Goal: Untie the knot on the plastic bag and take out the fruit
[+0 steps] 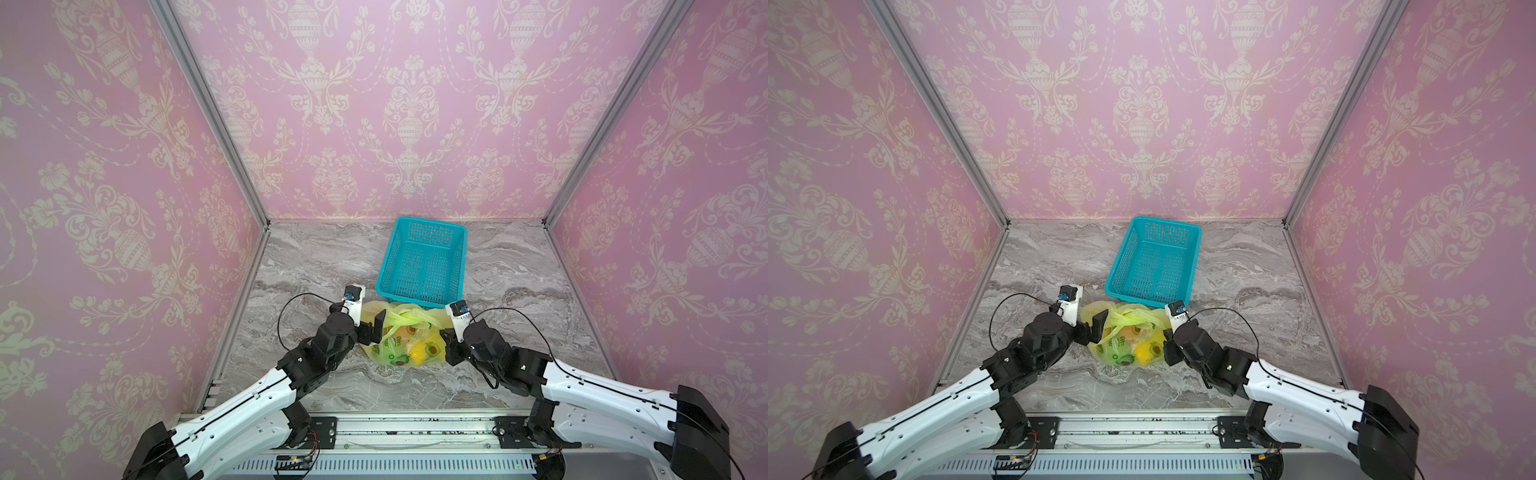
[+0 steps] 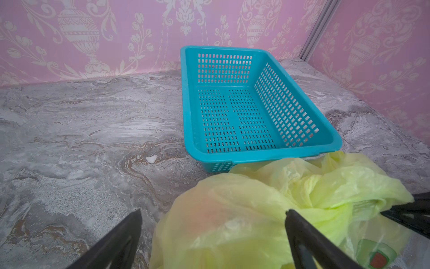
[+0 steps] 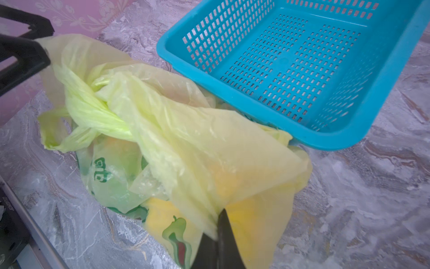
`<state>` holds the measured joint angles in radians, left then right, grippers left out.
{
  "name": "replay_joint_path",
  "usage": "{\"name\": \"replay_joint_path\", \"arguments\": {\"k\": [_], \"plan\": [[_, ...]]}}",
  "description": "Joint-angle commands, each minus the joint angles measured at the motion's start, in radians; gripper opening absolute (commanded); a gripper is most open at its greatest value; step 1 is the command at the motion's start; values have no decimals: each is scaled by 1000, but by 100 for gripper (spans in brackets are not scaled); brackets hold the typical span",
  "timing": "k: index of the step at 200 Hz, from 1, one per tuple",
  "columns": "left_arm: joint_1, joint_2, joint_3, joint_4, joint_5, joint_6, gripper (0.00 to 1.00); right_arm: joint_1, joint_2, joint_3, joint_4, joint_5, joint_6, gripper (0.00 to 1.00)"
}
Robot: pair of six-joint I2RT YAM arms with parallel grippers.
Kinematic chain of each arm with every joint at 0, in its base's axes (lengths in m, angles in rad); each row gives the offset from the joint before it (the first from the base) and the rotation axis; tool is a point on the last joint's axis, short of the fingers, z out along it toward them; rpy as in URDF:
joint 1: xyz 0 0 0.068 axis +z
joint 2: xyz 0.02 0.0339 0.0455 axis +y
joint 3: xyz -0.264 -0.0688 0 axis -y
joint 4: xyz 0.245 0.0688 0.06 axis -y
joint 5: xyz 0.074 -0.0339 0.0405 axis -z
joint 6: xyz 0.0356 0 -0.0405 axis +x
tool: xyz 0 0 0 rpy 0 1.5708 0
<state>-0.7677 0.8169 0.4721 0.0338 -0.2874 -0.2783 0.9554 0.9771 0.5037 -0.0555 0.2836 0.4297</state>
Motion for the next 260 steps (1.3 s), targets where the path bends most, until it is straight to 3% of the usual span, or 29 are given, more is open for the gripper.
{"name": "replay_joint_path", "arguments": {"k": [1,34,80,92,107,132,150,193,225,260], "plan": [[9,-19,16,-40,33,30,99,11,-3,-7,21,-11,-39,0],[-34,50,45,-10,181,77,96,13,14,-10,31,-2,-42,0],[-97,206,102,-14,186,113,92,11,8,-10,12,46,-23,0],[-97,219,110,-19,184,116,78,11,6,-12,10,56,-20,0],[-96,222,123,-34,165,120,51,11,4,-11,5,72,-18,0],[-96,204,119,-43,112,119,13,10,-7,-14,-2,86,-14,1],[-96,174,104,-36,84,119,0,10,-17,-18,-4,88,-13,13],[-96,126,80,-20,91,119,0,17,-32,58,-50,42,-58,45],[-96,134,85,-21,102,119,0,25,20,117,-26,22,-53,57],[-96,133,85,-20,106,116,0,23,145,204,-75,111,-33,60]]}}
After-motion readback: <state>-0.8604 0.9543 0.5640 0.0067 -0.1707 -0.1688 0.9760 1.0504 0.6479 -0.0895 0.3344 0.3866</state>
